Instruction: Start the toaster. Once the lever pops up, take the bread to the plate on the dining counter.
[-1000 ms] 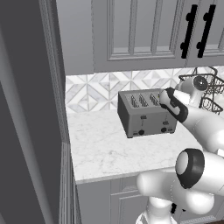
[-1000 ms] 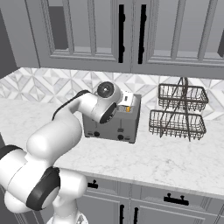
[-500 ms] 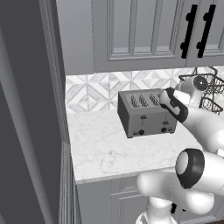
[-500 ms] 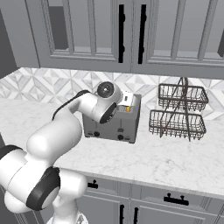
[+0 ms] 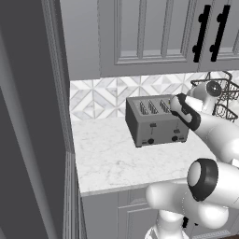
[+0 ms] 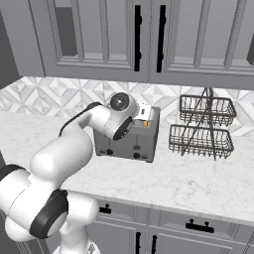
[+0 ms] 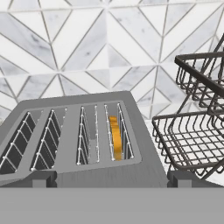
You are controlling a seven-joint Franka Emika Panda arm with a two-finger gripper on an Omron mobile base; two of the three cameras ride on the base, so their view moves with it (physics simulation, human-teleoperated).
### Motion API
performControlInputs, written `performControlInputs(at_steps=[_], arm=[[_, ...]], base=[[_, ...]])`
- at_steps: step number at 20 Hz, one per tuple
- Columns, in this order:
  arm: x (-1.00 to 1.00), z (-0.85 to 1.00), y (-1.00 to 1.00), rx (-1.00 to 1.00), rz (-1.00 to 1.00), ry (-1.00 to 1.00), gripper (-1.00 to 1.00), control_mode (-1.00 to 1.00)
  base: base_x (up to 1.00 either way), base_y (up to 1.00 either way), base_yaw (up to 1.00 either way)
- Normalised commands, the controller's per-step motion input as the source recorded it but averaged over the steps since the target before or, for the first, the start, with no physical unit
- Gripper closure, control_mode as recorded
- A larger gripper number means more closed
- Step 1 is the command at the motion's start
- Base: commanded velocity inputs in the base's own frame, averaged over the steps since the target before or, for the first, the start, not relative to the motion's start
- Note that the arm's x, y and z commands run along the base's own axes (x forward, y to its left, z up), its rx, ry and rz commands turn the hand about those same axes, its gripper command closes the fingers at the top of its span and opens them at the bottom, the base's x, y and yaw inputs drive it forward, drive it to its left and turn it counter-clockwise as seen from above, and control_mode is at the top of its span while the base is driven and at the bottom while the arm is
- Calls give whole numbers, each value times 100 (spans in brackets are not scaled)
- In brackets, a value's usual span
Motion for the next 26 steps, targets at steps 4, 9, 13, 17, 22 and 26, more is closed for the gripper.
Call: performControlInputs(at_steps=[4,9,13,17,22,26], arm=[[0,0,0,0,0,0,-100,-100],[0,0,0,0,0,0,-100,-100],[0,0,0,0,0,0,-100,-100],[0,0,0,0,0,0,-100,-100],[0,0,0,0,0,0,-100,-100],[0,0,0,0,0,0,-100,-100]], base=[[0,0,0],[0,0,0],[0,0,0],[0,0,0],[0,0,0],[0,0,0]])
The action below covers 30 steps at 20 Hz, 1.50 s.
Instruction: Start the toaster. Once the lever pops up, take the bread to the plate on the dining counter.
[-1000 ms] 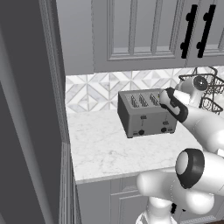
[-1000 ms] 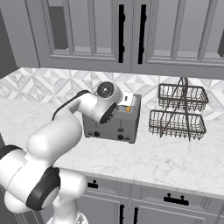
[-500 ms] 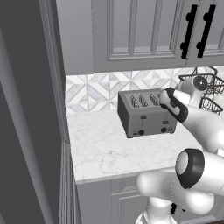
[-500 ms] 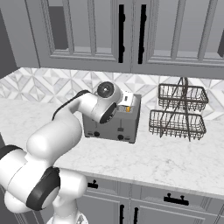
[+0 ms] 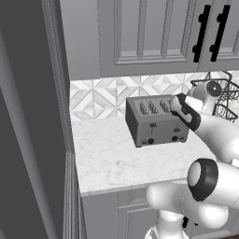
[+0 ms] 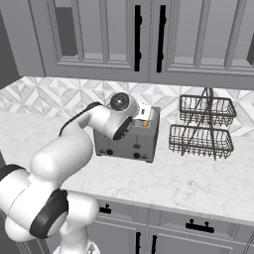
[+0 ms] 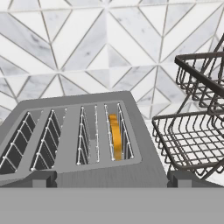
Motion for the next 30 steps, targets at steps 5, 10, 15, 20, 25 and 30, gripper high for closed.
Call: performControlInputs(at_steps=[5,10,15,20,25,30], arm=[[0,0,0,0,0,0,-100,-100],[0,0,0,0,0,0,-100,-100],[0,0,0,0,0,0,-100,-100],[0,0,0,0,0,0,-100,-100],[0,0,0,0,0,0,-100,-100],[0,0,0,0,0,0,-100,-100]], base=[[0,0,0],[0,0,0],[0,0,0],[0,0,0],[0,0,0],[0,0,0]])
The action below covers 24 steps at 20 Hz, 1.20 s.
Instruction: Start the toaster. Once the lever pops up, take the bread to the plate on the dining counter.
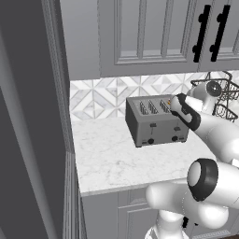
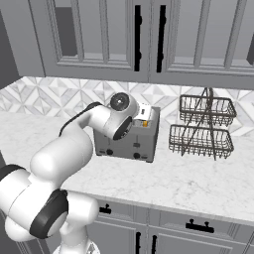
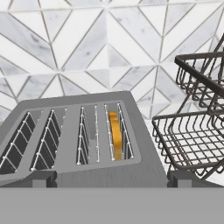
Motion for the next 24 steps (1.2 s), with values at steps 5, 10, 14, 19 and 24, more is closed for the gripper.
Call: performControlInputs(at_steps=[5,10,14,19,24], arm=[[0,0,0,0,0,0,-100,-100],[0,0,0,0,0,0,-100,-100],[0,0,0,0,0,0,-100,-100],[0,0,0,0,0,0,-100,-100],[0,0,0,0,0,0,-100,-100]], base=[[0,0,0],[0,0,0],[0,0,0],[0,0,0],[0,0,0]])
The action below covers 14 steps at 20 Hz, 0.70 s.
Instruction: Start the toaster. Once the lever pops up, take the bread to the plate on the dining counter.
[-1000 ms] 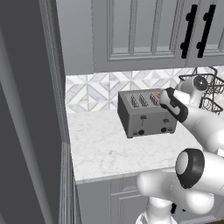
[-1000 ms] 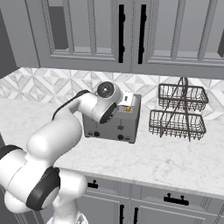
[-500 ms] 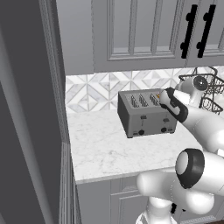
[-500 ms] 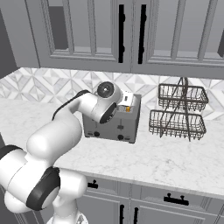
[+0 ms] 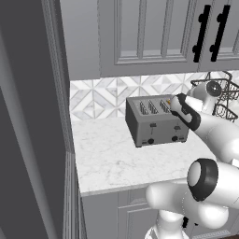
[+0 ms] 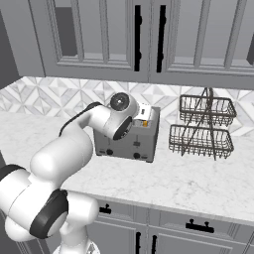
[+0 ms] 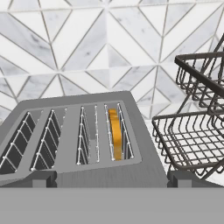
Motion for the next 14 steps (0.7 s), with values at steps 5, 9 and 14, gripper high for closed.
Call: performControlInputs(at_steps=[5,9,14], arm=[[0,0,0,0,0,0,-100,-100],[0,0,0,0,0,0,-100,-100],[0,0,0,0,0,0,-100,-100]], base=[[0,0,0],[0,0,0],[0,0,0]])
